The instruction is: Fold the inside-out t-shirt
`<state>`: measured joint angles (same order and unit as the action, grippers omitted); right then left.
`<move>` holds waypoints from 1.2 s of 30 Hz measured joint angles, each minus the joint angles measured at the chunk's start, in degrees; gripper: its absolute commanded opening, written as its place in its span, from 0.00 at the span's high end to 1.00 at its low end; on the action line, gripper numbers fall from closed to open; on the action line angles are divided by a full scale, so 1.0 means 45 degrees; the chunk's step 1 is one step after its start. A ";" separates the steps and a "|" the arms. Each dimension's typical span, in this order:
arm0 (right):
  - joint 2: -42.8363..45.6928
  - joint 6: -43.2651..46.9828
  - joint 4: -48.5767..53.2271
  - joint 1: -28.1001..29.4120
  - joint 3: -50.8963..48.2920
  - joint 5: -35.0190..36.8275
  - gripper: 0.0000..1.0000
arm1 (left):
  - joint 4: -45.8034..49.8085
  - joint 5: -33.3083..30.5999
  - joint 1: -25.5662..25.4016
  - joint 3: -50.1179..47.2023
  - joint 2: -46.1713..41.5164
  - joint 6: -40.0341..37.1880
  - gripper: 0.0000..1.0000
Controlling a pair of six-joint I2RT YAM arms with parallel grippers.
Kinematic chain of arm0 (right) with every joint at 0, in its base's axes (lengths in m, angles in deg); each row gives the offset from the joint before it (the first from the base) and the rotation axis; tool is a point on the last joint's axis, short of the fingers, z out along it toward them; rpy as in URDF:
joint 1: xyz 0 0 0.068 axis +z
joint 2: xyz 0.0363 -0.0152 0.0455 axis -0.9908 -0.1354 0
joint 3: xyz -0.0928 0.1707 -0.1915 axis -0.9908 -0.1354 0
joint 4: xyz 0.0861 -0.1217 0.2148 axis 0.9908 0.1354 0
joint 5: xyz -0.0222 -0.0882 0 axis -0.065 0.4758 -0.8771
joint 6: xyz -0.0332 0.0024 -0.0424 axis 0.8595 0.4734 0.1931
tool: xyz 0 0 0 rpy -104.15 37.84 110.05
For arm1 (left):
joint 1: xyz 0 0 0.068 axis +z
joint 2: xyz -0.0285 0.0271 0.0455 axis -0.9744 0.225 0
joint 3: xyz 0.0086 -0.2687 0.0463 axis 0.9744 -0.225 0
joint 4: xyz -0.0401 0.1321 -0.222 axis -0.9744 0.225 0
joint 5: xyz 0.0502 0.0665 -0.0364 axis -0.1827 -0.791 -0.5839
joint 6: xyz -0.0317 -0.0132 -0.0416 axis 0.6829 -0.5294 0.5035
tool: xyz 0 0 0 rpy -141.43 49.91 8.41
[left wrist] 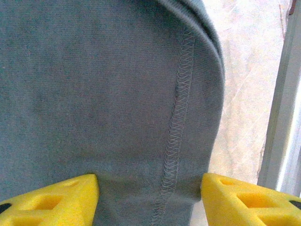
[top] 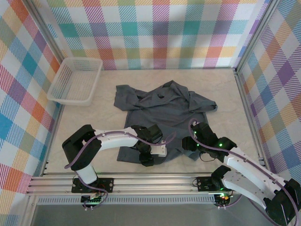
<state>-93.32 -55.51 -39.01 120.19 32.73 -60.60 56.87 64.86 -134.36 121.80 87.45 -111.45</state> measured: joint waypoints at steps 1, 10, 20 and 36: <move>0.0000 0.0000 0.0000 0.0000 0.0000 0.0000 0.49 | -0.0005 0.0000 0.0000 0.0000 0.0000 -0.0044 0.38; 0.0000 -0.0044 0.0005 0.0000 -0.0024 -0.0053 0.49 | 0.0000 -0.0102 -0.0131 0.0102 0.0087 -0.0291 0.33; 0.0000 -0.0092 0.0005 0.0000 -0.0024 -0.0097 0.49 | -0.0049 -0.0199 -0.0141 0.0126 0.0131 -0.0476 0.54; 0.0000 -0.0282 0.0010 0.0000 -0.0024 -0.0189 0.49 | 0.0000 -0.0194 -0.0141 0.0126 0.0107 -0.0403 0.70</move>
<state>-93.32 -56.77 -38.96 120.19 32.62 -61.46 56.87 63.99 -134.99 122.37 87.93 -113.26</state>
